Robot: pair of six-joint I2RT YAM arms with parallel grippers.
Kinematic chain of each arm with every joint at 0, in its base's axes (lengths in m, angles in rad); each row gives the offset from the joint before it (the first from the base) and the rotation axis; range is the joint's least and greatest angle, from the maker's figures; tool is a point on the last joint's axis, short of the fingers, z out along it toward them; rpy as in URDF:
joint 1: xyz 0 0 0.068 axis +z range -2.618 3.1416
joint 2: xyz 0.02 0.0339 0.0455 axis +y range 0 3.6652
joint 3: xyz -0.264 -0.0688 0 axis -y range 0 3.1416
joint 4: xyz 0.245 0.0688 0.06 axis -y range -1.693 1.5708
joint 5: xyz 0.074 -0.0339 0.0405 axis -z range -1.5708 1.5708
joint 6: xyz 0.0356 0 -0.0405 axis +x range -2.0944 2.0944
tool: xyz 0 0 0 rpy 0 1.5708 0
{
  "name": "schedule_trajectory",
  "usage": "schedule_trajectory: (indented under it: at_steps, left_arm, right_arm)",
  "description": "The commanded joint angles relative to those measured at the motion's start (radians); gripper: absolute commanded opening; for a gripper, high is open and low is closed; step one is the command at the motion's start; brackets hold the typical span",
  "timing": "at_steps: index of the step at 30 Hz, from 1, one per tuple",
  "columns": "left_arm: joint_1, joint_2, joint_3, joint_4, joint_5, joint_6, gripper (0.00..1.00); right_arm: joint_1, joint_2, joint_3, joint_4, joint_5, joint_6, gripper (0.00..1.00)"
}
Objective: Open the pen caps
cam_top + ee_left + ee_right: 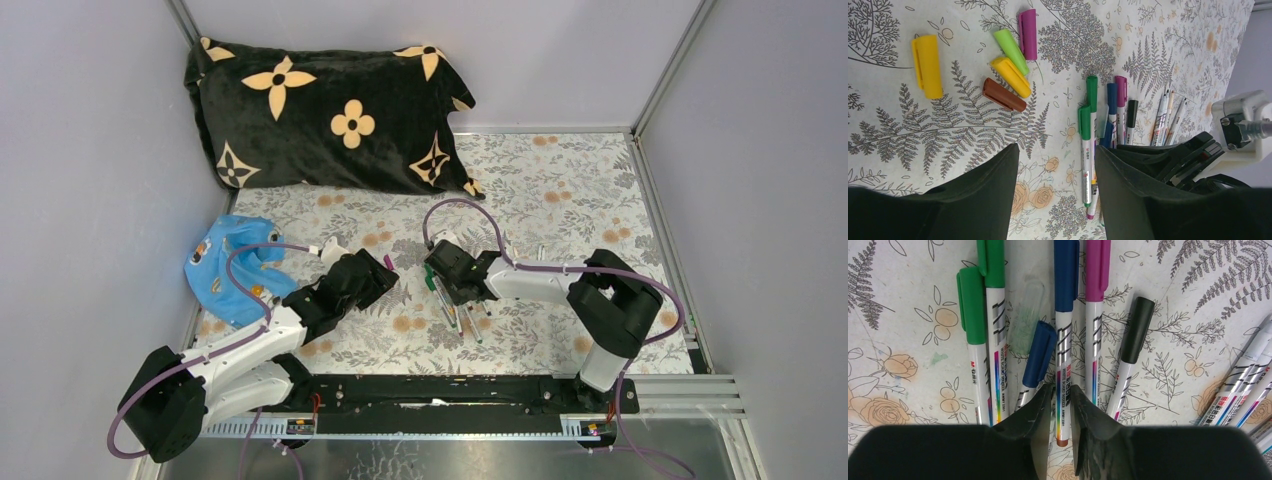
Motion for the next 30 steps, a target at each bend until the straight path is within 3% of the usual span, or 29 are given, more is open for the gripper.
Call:
schedule_trajectory:
  at_steps: [1, 10, 30]
  left_arm:
    - [-0.006, 0.004, -0.013, 0.05, -0.023, -0.005, 0.63]
    - [-0.006, 0.014, -0.013, 0.051, -0.03, -0.003, 0.63]
    - [-0.005, 0.031, -0.03, 0.076, -0.023, -0.01, 0.63]
  right_arm:
    - [-0.015, 0.014, 0.021, 0.024, 0.006, -0.009, 0.24]
    - [-0.024, -0.027, 0.027, 0.027, 0.011, -0.011, 0.14]
    - [-0.025, -0.051, 0.042, 0.011, 0.01, -0.013, 0.15]
